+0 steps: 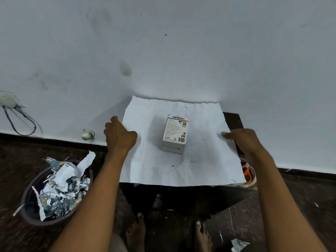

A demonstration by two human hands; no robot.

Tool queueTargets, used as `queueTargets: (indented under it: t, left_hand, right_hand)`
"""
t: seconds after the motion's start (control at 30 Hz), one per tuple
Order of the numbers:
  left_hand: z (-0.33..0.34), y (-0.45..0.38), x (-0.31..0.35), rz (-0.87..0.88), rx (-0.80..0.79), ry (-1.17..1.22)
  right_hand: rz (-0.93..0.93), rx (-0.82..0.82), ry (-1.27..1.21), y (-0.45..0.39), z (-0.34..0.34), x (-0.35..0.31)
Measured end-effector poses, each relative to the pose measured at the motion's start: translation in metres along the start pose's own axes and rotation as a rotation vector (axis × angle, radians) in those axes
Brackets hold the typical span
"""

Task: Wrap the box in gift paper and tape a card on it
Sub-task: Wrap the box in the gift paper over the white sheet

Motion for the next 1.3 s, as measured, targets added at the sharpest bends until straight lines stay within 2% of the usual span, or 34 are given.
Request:
queueTargets:
  t: [0.07, 0.17, 0.3, 0.4, 0.5, 0.57, 0.63, 0.7, 0.9, 1.13, 1.3]
  left_hand:
    - [0.000, 0.003, 0.003, 0.081, -0.003, -0.111]
    - [0.009, 0.009, 0.007, 0.276, -0.133, -0.058]
    - [0.023, 0.019, 0.011, 0.281, -0.403, -0.024]
    - [0.027, 0.020, 0.010, 0.272, -0.495, -0.076]
    - [0.031, 0.021, 0.010, 0.259, -0.547, -0.076]
    - [0.034, 0.023, 0.012, 0.258, -0.583, -0.088]
    - [0.038, 0.025, 0.014, 0.285, -0.614, -0.148]
    - [0.042, 0.025, 0.016, 0.325, -0.629, -0.181]
    - [0.049, 0.020, 0.014, 0.380, -0.591, -0.163]
    - [0.053, 0.016, 0.017, 0.416, -0.531, -0.193]
    - [0.054, 0.011, 0.014, 0.440, -0.550, -0.222]
  right_hand:
    - [-0.104, 0.078, 0.148, 0.002, 0.001, 0.004]
    - [-0.239, 0.191, 0.260, 0.001, 0.003, 0.004]
    - [-0.317, 0.285, 0.428, -0.003, 0.012, 0.008]
    - [-0.421, 0.325, 0.546, 0.004, 0.026, 0.009]
    - [-0.562, 0.180, 0.407, 0.010, 0.048, 0.005]
    - [-0.510, -0.022, 0.272, 0.014, 0.068, 0.003]
    - [-0.483, -0.185, 0.282, 0.017, 0.087, 0.003]
    - [-0.500, -0.275, 0.302, 0.016, 0.100, 0.006]
    - [-0.465, -0.251, 0.360, 0.000, 0.107, 0.010]
    - [-0.508, -0.215, 0.357, -0.006, 0.112, 0.014]
    - [-0.500, -0.192, 0.355, -0.003, 0.117, 0.018]
Point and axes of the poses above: each hand's wrist, its own y-axis away from the middle knuckle, its own z-axis out of the palm, x = y × z, the point moved 1 cm from there along -y, towards the middle knuckle, and after that the axes turned 4 degrees about z, right-handed, at the moved point
